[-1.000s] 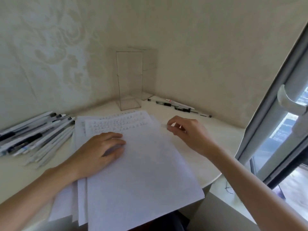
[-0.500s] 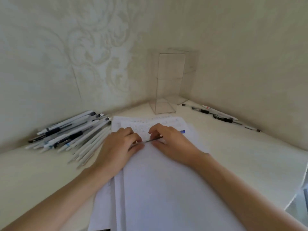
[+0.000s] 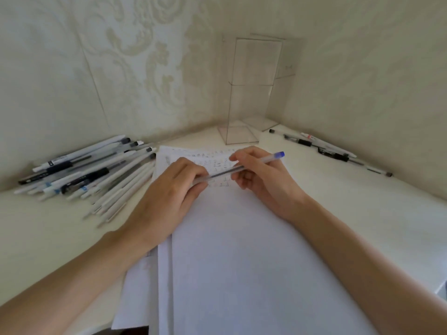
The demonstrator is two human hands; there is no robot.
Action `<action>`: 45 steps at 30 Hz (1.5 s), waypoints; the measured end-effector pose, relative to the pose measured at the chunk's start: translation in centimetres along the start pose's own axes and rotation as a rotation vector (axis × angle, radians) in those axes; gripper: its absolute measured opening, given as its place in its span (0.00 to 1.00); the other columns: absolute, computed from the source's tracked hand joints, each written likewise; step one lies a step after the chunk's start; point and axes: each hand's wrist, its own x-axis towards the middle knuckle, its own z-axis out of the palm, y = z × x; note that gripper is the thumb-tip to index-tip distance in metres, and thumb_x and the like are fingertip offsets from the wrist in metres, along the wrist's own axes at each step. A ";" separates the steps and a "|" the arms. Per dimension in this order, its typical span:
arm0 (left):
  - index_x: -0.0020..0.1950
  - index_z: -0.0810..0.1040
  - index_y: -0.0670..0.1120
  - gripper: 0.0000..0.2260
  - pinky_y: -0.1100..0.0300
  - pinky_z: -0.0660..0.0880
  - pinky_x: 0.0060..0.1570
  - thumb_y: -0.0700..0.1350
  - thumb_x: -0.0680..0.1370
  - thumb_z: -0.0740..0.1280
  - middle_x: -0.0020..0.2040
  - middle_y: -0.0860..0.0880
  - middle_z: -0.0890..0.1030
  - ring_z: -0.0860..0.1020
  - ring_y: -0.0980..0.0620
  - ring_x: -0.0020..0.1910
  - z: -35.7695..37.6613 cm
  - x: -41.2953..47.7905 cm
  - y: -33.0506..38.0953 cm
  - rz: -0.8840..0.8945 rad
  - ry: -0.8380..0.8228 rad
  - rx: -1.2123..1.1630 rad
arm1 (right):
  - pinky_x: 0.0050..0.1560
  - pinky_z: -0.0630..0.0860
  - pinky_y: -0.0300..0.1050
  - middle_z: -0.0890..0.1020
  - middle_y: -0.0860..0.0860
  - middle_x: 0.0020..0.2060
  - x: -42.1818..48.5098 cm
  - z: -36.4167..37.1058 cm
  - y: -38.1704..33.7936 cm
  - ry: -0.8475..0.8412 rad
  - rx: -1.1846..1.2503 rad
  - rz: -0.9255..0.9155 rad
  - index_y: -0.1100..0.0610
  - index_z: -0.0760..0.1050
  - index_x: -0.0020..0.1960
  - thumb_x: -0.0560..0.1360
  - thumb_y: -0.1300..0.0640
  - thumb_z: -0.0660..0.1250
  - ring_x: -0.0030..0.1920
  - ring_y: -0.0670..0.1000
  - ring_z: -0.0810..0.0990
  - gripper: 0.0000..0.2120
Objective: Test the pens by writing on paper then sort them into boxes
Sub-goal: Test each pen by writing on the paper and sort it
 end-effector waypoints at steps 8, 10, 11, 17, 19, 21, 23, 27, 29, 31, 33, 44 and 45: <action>0.51 0.73 0.46 0.19 0.61 0.69 0.40 0.58 0.77 0.50 0.43 0.53 0.77 0.73 0.56 0.40 0.3 -0.3 0.8 -0.083 -0.170 -0.096 | 0.39 0.73 0.41 0.83 0.55 0.36 -0.5 0.4 0.3 -0.196 -0.073 0.027 0.61 0.76 0.42 0.72 0.55 0.68 0.37 0.50 0.79 0.08; 0.48 0.71 0.50 0.16 0.60 0.69 0.38 0.60 0.77 0.51 0.39 0.56 0.77 0.74 0.57 0.37 0.2 -0.3 0.8 -0.066 -0.178 -0.131 | 0.39 0.73 0.41 0.82 0.54 0.34 -0.5 0.4 0.4 -0.209 -0.083 0.033 0.61 0.76 0.39 0.71 0.58 0.71 0.36 0.50 0.78 0.07; 0.46 0.69 0.55 0.11 0.62 0.69 0.36 0.60 0.78 0.53 0.36 0.58 0.76 0.74 0.57 0.35 0.2 -0.3 0.8 -0.058 -0.186 -0.164 | 0.39 0.73 0.40 0.81 0.54 0.33 -0.5 0.4 0.5 -0.215 -0.078 0.036 0.61 0.75 0.38 0.70 0.59 0.70 0.36 0.50 0.77 0.07; 0.42 0.68 0.61 0.05 0.67 0.63 0.28 0.58 0.77 0.56 0.30 0.56 0.72 0.68 0.54 0.27 -0.1 -0.1 0.9 -0.097 -0.180 -0.228 | 0.38 0.73 0.40 0.80 0.55 0.32 -0.2 0.3 0.8 -0.242 0.021 0.049 0.60 0.74 0.36 0.72 0.62 0.66 0.35 0.51 0.76 0.06; 0.43 0.70 0.55 0.11 0.65 0.62 0.26 0.61 0.77 0.57 0.29 0.53 0.71 0.67 0.53 0.26 -0.1 -0.2 0.9 -0.120 -0.171 -0.204 | 0.38 0.73 0.41 0.79 0.56 0.33 -0.2 0.1 0.7 -0.264 0.049 0.056 0.60 0.74 0.37 0.73 0.62 0.63 0.35 0.52 0.76 0.06; 0.47 0.68 0.53 0.16 0.64 0.62 0.26 0.64 0.74 0.56 0.25 0.52 0.68 0.67 0.53 0.25 -0.1 0.0 1.0 -0.191 -0.162 -0.161 | 0.38 0.74 0.42 0.81 0.58 0.33 -0.1 -0.3 0.3 -0.289 0.072 0.072 0.62 0.76 0.41 0.73 0.60 0.59 0.35 0.54 0.77 0.08; 0.51 0.64 0.53 0.21 0.64 0.62 0.27 0.68 0.70 0.54 0.25 0.52 0.68 0.68 0.54 0.25 -0.2 0.1 1.1 -0.282 -0.134 -0.105 | 0.38 0.76 0.43 0.83 0.61 0.36 0.0 -0.9 -0.4 -0.254 0.107 0.077 0.63 0.79 0.44 0.73 0.58 0.57 0.35 0.55 0.79 0.13; 0.57 0.64 0.56 0.21 0.64 0.61 0.28 0.68 0.73 0.51 0.29 0.53 0.70 0.72 0.56 0.31 -0.3 -0.3 1.2 -0.211 -0.091 0.048 | 0.33 0.75 0.40 0.83 0.57 0.35 0.4 -2.1 -1.8 0.051 0.092 -0.002 0.62 0.77 0.44 0.76 0.54 0.61 0.34 0.51 0.79 0.11; 0.63 0.67 0.59 0.21 0.65 0.60 0.32 0.66 0.74 0.50 0.32 0.56 0.67 0.68 0.57 0.35 -0.2 -0.5 1.5 -0.084 -0.187 0.071 | 0.30 0.70 0.40 0.80 0.53 0.29 0.5 -2.1 -1.4 0.186 -0.111 -0.043 0.59 0.73 0.38 0.74 0.56 0.68 0.29 0.50 0.74 0.09; 0.69 0.65 0.59 0.26 0.65 0.60 0.37 0.66 0.75 0.48 0.37 0.57 0.64 0.63 0.57 0.38 0.2 -0.5 1.4 0.042 -0.312 0.112 | 0.29 0.67 0.39 0.76 0.51 0.25 0.5 -1.6 -0.5 0.237 -0.335 -0.036 0.57 0.69 0.34 0.73 0.60 0.71 0.27 0.48 0.70 0.13; 0.71 0.64 0.59 0.28 0.65 0.59 0.40 0.68 0.74 0.46 0.41 0.55 0.64 0.61 0.57 0.40 0.4 -0.4 1.4 0.071 -0.389 0.137 | 0.28 0.64 0.36 0.75 0.50 0.24 0.7 -0.7 0.2 0.237 -0.491 -0.013 0.57 0.68 0.33 0.71 0.63 0.69 0.25 0.45 0.68 0.12; 0.71 0.61 0.62 0.34 0.62 0.56 0.46 0.71 0.69 0.40 0.45 0.55 0.62 0.61 0.57 0.45 0.8 -0.4 1.3 -0.041 -0.445 0.239 | 0.23 0.61 0.36 0.73 0.49 0.20 1.8 0.0 1.2 0.272 -0.628 -0.038 0.57 0.65 0.31 0.68 0.63 0.64 0.25 0.46 0.65 0.10; 0.71 0.61 0.62 0.34 0.62 0.56 0.46 0.71 0.69 0.40 0.45 0.56 0.62 0.61 0.57 0.45 0.8 -0.4 1.3 -0.046 -0.448 0.240 | 0.23 0.61 0.35 0.73 0.49 0.20 1.8 0.0 1.3 0.270 -0.626 -0.039 0.57 0.64 0.31 0.68 0.64 0.64 0.24 0.45 0.65 0.11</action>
